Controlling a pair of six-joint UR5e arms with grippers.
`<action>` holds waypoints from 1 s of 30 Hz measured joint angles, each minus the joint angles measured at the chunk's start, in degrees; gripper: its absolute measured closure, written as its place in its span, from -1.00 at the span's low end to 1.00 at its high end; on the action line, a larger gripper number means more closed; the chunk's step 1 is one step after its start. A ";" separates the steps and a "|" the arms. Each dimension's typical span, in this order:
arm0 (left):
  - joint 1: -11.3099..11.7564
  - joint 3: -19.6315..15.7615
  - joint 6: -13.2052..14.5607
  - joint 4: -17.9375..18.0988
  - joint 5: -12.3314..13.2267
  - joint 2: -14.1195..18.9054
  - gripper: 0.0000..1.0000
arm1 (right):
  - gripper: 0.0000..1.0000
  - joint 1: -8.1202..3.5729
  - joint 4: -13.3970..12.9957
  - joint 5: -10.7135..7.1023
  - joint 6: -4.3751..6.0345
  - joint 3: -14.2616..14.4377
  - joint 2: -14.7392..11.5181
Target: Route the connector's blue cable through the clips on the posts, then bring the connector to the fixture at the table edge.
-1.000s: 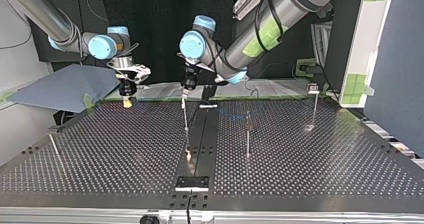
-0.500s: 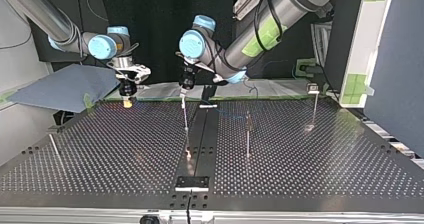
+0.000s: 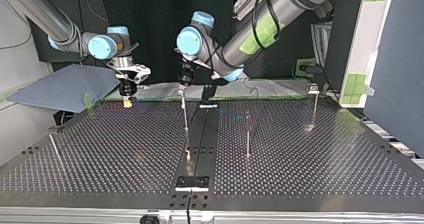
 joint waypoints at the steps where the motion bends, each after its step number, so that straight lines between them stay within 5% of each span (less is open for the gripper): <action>1: -0.20 -0.24 0.00 -0.21 -0.15 0.17 -1.00 | 0.99 0.00 0.02 0.00 0.01 0.00 0.00; 13: -1.73 -5.83 -1.07 4.12 -3.32 5.51 -1.00 | 0.99 0.01 0.02 0.01 0.09 0.00 0.01; 30: -1.85 -14.02 -7.81 12.31 -8.47 13.69 -1.00 | 0.99 0.01 0.42 -0.70 0.52 0.00 0.05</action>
